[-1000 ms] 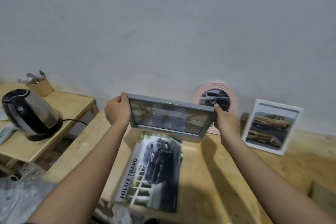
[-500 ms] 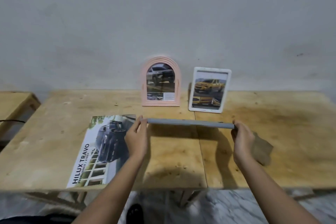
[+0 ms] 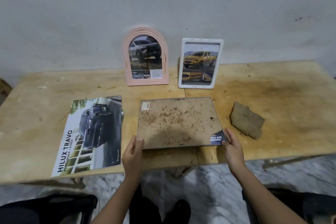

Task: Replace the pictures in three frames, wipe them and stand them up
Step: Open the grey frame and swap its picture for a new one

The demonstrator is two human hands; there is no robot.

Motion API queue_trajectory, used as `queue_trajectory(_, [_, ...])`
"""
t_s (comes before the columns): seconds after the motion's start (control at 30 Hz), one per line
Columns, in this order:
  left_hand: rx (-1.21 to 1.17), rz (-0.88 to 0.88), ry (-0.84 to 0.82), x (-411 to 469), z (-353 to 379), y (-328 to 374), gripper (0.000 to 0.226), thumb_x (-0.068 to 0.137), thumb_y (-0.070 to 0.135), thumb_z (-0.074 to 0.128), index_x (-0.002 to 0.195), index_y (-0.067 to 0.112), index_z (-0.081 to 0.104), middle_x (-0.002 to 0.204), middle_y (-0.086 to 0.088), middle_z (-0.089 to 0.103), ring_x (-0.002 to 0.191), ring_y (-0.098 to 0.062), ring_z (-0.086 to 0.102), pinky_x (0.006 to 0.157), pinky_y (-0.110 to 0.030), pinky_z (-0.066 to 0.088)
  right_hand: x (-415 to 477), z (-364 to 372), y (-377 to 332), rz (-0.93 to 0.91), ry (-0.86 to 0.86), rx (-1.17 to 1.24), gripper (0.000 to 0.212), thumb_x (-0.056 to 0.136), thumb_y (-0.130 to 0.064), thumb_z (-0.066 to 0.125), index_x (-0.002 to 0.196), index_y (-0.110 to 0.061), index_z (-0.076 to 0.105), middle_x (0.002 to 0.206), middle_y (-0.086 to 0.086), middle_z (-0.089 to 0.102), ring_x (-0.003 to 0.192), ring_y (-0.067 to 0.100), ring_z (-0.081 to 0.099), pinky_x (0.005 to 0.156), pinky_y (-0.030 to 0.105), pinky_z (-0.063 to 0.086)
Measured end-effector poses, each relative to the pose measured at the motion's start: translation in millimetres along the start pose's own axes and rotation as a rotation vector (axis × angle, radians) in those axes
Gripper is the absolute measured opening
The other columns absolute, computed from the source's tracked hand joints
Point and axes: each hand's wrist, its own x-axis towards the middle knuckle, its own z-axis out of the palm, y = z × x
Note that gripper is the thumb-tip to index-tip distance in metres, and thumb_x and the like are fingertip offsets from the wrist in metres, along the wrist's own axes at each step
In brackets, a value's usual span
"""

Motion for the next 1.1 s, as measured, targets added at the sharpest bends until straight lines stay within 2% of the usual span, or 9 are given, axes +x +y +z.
queue_trajectory(0.1, [0.15, 0.048, -0.038, 2, -1, -15, 0.052, 0.091, 0.026, 0.058, 0.139, 0.012, 0.044, 0.142, 0.0, 0.047, 0.128, -0.013, 0.044, 0.099, -0.021, 0.034, 6, 4, 6, 0.043, -0.031, -0.054, 0.053, 0.093, 0.007, 0.041, 0.143, -0.01, 0.034, 0.147, 0.004, 0.039, 0.133, 0.019, 0.039, 0.112, 0.039, 0.032])
queue_trajectory(0.23, [0.42, 0.173, -0.092, 7, -1, -20, 0.071, 0.083, 0.03, 0.069, 0.142, 0.009, 0.036, 0.141, -0.006, 0.044, 0.129, -0.02, 0.041, 0.102, -0.029, 0.036, 2, 17, 1, -0.036, 0.086, -0.328, 0.045, 0.09, 0.001, 0.048, 0.134, -0.007, 0.046, 0.134, 0.007, 0.05, 0.124, 0.023, 0.047, 0.1, 0.03, 0.037])
queue_trajectory(0.33, [0.5, 0.217, -0.151, 11, 1, -18, 0.09, 0.072, 0.039, 0.076, 0.144, 0.009, 0.031, 0.14, -0.007, 0.04, 0.129, -0.022, 0.039, 0.103, -0.03, 0.035, -2, 32, -2, -0.041, 0.113, -0.391, 0.014, 0.082, 0.0, 0.05, 0.094, -0.003, 0.058, 0.098, 0.013, 0.053, 0.09, 0.029, 0.05, 0.072, 0.032, 0.041])
queue_trajectory(0.4, [0.547, 0.22, -0.161, 14, 2, -21, 0.097, 0.069, 0.045, 0.076, 0.145, 0.009, 0.028, 0.14, -0.009, 0.039, 0.13, -0.024, 0.037, 0.106, -0.036, 0.036, 0, 42, -4, 0.047, 0.046, -0.427, 0.007, 0.078, -0.004, 0.051, 0.074, -0.007, 0.047, 0.084, 0.012, 0.047, 0.073, 0.026, 0.042, 0.052, 0.028, 0.03])
queue_trajectory(0.47, [0.574, 0.221, -0.153, 16, 4, -22, 0.097, 0.069, 0.045, 0.076, 0.145, 0.007, 0.027, 0.139, -0.01, 0.04, 0.129, -0.025, 0.036, 0.105, -0.037, 0.035, 5, 48, -13, 0.172, -0.01, -0.38, 0.011, 0.08, -0.011, 0.054, 0.089, -0.006, 0.049, 0.092, 0.012, 0.05, 0.076, 0.026, 0.045, 0.051, 0.027, 0.031])
queue_trajectory(0.6, [0.578, 0.21, -0.153, 19, 5, -24, 0.098, 0.069, 0.043, 0.077, 0.145, 0.007, 0.026, 0.137, -0.009, 0.04, 0.127, -0.024, 0.034, 0.104, -0.036, 0.034, 22, 52, -33, 0.379, -0.067, -0.282, 0.029, 0.084, -0.017, 0.059, 0.104, -0.001, 0.046, 0.091, 0.011, 0.049, 0.088, 0.029, 0.051, 0.072, 0.037, 0.044])
queue_trajectory(0.8, [0.593, 0.216, -0.175, 24, 2, -29, 0.1, 0.069, 0.047, 0.076, 0.146, 0.008, 0.026, 0.135, -0.008, 0.04, 0.125, -0.023, 0.036, 0.103, -0.038, 0.038, 31, 52, -38, 0.468, -0.135, -0.321, 0.03, 0.082, -0.012, 0.065, 0.102, -0.002, 0.045, 0.063, 0.008, 0.035, 0.05, 0.019, 0.033, 0.045, 0.03, 0.03])
queue_trajectory(0.97, [0.591, 0.234, -0.203, 27, -4, -30, 0.097, 0.068, 0.041, 0.079, 0.145, 0.009, 0.029, 0.128, -0.007, 0.043, 0.12, -0.021, 0.038, 0.1, -0.033, 0.038, 35, 55, -37, 0.486, -0.167, -0.321, 0.027, 0.084, -0.018, 0.066, 0.089, -0.005, 0.043, 0.076, 0.008, 0.041, 0.068, 0.022, 0.044, 0.061, 0.034, 0.041])
queue_trajectory(1.1, [0.576, 0.23, -0.185, 26, -3, -28, 0.099, 0.066, 0.039, 0.081, 0.144, 0.008, 0.03, 0.129, -0.007, 0.044, 0.121, -0.021, 0.039, 0.1, -0.033, 0.038, 34, 59, -34, 0.483, -0.176, -0.294, 0.03, 0.087, -0.02, 0.065, 0.103, -0.004, 0.045, 0.096, 0.009, 0.048, 0.079, 0.025, 0.05, 0.06, 0.035, 0.046])
